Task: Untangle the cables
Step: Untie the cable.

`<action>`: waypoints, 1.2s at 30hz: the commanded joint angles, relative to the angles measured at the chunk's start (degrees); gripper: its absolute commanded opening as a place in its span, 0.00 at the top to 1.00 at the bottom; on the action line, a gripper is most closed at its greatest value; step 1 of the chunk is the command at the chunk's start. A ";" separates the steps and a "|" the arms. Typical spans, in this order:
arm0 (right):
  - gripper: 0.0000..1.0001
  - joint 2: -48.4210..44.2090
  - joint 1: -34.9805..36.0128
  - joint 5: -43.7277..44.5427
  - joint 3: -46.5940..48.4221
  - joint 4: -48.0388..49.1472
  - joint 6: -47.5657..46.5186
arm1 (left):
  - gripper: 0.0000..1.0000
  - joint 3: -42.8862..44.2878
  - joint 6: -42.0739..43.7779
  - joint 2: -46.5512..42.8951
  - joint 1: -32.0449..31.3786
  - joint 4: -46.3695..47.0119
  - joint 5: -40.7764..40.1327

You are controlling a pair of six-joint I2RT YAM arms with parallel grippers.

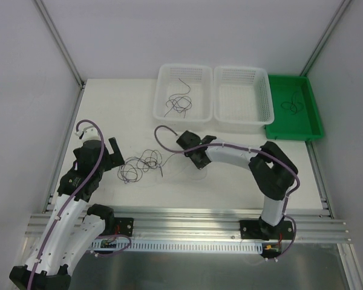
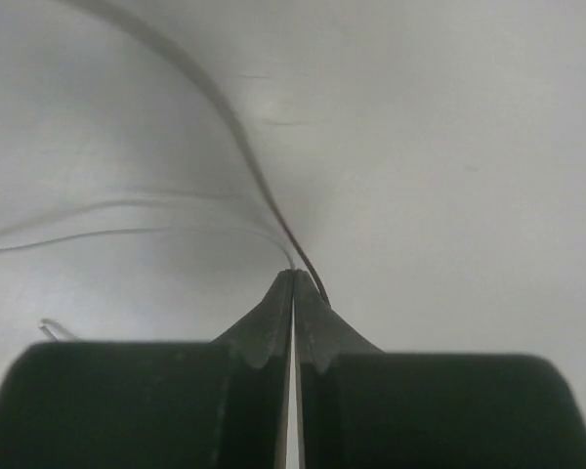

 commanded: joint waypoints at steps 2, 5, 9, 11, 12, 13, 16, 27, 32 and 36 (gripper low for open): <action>0.99 -9.38 -9.22 6.29 -4.00 -4.05 1.90 | 0.01 -0.10 -0.10 0.37 0.66 0.13 0.71; 0.99 -13.16 -16.95 6.91 -6.55 -4.93 4.36 | 0.01 0.07 0.25 1.07 0.66 0.30 1.77; 0.99 -20.46 -26.27 5.16 -11.64 -5.11 8.31 | 0.01 0.07 1.56 3.09 0.66 1.09 8.34; 0.99 -24.94 -29.97 1.39 -13.23 -3.89 8.59 | 0.01 -0.10 2.79 5.02 0.66 1.97 11.86; 0.99 -26.09 -30.41 -0.11 -13.67 -3.36 8.41 | 0.01 -0.02 3.06 5.90 0.58 2.32 13.62; 0.99 -26.97 -30.42 -1.08 -13.68 -3.70 8.33 | 0.01 -0.02 3.23 7.82 0.66 2.85 17.90; 0.99 -27.85 -30.33 -4.41 -14.11 -3.62 8.41 | 0.01 0.25 1.49 11.95 0.58 3.90 25.47; 0.99 -33.39 -29.01 -14.09 -17.98 0.25 8.24 | 0.06 -1.08 -12.58 26.02 -15.15 17.87 15.60; 0.99 -35.76 -28.57 -14.80 -19.48 0.60 8.32 | 0.12 4.11 -12.76 37.27 -19.46 18.85 6.97; 0.99 -36.82 -28.57 -14.45 -19.92 0.34 8.32 | 0.16 7.54 -12.76 46.49 -21.74 19.20 4.68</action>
